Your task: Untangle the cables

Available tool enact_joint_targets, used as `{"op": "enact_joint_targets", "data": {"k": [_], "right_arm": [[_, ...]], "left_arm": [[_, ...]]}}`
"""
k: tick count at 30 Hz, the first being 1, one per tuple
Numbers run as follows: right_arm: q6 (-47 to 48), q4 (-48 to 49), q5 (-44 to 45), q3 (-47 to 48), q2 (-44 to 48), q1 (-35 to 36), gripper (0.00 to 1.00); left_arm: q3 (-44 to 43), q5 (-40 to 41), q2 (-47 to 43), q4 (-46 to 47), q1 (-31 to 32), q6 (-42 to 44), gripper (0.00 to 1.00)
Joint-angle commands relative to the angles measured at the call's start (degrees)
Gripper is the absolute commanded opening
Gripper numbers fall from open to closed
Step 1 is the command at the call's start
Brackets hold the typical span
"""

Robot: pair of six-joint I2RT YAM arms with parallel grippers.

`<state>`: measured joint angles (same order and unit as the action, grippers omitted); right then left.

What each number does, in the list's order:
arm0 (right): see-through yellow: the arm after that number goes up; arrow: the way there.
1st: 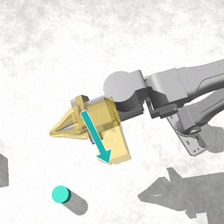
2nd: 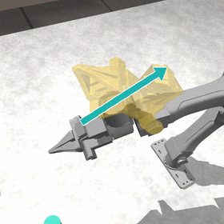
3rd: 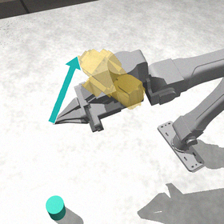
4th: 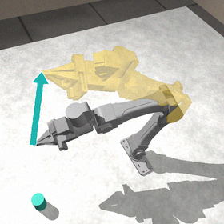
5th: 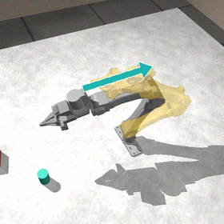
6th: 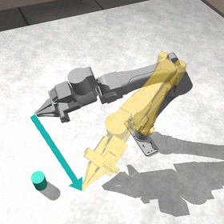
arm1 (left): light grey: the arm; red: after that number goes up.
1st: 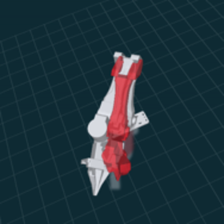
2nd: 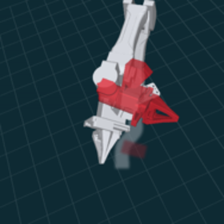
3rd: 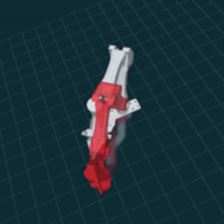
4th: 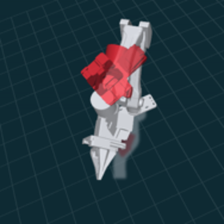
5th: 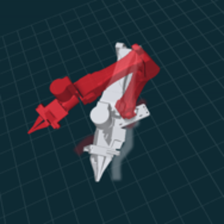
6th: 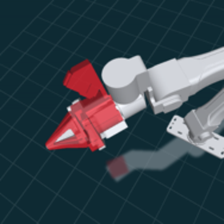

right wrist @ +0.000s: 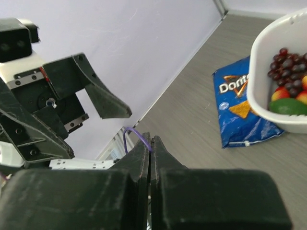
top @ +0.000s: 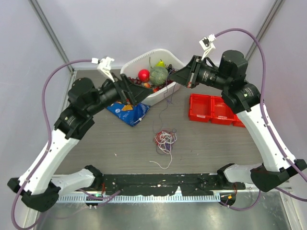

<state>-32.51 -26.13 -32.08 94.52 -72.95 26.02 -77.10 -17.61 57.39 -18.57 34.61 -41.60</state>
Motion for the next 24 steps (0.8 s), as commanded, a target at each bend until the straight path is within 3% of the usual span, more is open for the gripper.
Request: {"op": "enact_joint_targets", "data": {"k": [1, 10, 21, 24], "right_arm": [[-6.06, 0.2, -4.75, 1.64, -1.32, -0.09, 0.01], [-10.55, 0.73, -5.63, -0.39, -1.67, 0.17, 0.01], [-11.35, 0.82, -5.98, -1.0, -1.85, 0.96, 0.01], [-10.91, 0.03, -5.8, -0.74, -2.02, 0.96, 0.01]], "left_arm": [[-6.65, -0.06, 5.97, 3.01, 3.61, 9.95, 0.87], [-12.02, -1.37, 15.03, 1.08, 8.28, 16.12, 0.68], [-13.43, -5.94, 20.48, 6.6, 9.16, 12.08, 0.49], [-13.34, -7.44, 21.27, 7.58, 9.16, 10.41, 0.39]]}}
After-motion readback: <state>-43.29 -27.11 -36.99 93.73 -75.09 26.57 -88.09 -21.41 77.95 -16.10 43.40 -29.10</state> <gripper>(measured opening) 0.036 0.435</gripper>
